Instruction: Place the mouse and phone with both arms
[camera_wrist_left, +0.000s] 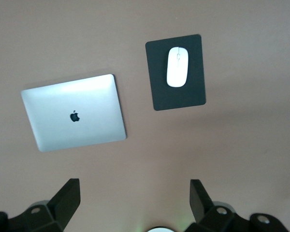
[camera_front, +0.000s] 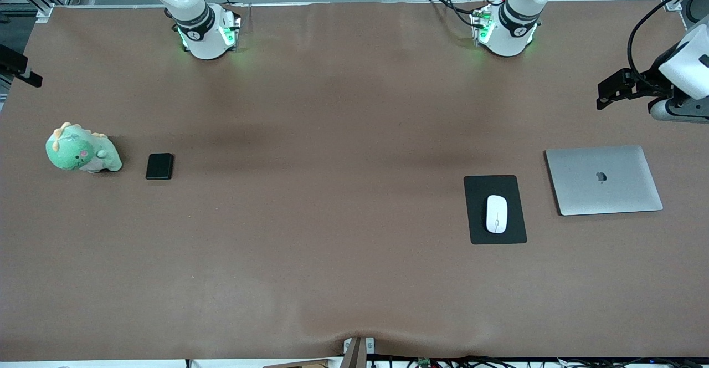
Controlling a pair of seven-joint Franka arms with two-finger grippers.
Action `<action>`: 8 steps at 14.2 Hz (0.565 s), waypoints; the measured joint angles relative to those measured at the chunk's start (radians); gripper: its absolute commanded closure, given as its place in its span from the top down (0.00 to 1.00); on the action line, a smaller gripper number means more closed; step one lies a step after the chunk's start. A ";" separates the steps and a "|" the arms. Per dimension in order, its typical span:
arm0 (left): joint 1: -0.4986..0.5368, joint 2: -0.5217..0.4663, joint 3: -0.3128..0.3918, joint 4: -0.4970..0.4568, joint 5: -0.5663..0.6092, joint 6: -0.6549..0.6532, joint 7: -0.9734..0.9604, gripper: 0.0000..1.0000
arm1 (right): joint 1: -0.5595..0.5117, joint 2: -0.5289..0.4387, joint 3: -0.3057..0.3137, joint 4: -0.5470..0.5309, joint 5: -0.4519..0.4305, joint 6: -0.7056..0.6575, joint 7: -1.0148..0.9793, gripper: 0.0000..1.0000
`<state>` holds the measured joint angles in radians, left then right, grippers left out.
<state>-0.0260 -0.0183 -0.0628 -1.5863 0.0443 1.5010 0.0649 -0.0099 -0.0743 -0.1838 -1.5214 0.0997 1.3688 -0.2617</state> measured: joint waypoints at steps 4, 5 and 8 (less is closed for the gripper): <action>0.001 0.004 -0.023 0.000 0.003 0.000 0.006 1.00 | 0.013 -0.075 0.004 -0.084 -0.043 0.012 0.000 1.00; 0.003 0.004 -0.023 0.001 -0.007 0.000 0.005 1.00 | 0.017 -0.082 0.005 -0.087 -0.048 0.018 -0.001 1.00; 0.005 0.001 -0.022 0.003 -0.019 0.000 0.004 1.00 | 0.027 -0.072 0.005 -0.061 -0.064 0.042 -0.001 1.00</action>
<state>-0.0211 -0.0171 -0.0848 -1.5832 0.0250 1.5013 0.0691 0.0173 -0.1461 -0.1791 -1.5824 0.0354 1.4112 -0.2623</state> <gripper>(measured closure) 0.000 0.000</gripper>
